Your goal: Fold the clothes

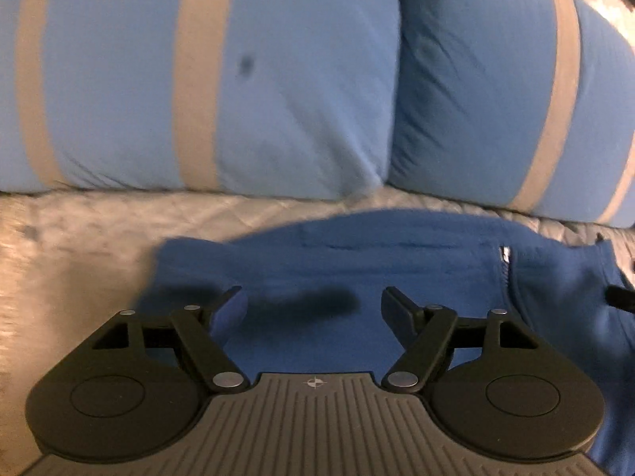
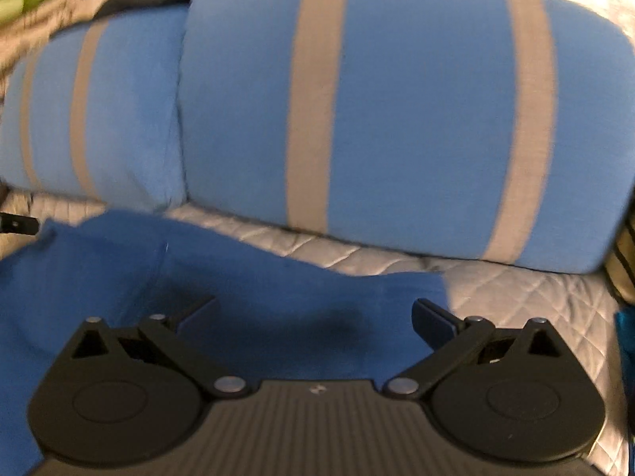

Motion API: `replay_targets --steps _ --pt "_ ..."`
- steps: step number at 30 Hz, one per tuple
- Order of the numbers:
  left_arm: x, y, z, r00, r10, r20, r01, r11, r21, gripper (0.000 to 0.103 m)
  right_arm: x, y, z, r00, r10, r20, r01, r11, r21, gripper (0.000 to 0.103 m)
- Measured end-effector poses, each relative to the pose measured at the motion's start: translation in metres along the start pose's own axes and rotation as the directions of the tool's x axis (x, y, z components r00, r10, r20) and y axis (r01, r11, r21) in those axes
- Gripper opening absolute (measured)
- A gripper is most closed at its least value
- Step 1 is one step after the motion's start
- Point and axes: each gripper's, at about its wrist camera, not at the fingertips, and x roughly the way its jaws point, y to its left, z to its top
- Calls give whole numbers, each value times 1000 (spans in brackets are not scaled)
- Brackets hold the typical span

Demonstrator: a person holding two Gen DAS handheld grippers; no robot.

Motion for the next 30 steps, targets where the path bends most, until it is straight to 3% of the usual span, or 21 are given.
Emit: replay_targets --steps 2,4,6,9,11,20,24,26,30 --pt "19 4 -3 1000 -14 28 14 1000 -3 75 17 10 0 1000 -5 -29 5 1000 -5 102" --pt "33 13 -11 997 -21 74 23 1000 -19 92 34 15 -2 999 4 -38 -4 1000 8 102" --pt "43 22 -23 992 -43 115 49 998 -49 101 48 15 -6 999 6 -34 -4 999 41 102" --pt "54 38 -40 979 -106 173 128 984 -121 103 71 10 -20 1000 11 -28 -8 995 101 102" --pt "56 38 -40 974 -115 194 143 980 -138 103 84 8 -33 999 31 -17 -28 991 130 102" --pt "46 32 -34 981 -83 173 109 983 -147 103 92 15 -35 1000 9 12 -10 994 105 102" --pt "23 32 -25 992 -53 116 86 950 -299 103 91 14 -36 1000 14 20 -16 994 109 102" --pt "7 31 -22 995 -59 86 83 947 -309 103 91 13 -37 1000 16 23 -19 994 111 102" --pt "-10 25 -27 999 -29 37 34 987 -160 103 90 14 -37 1000 14 26 -16 994 107 102"
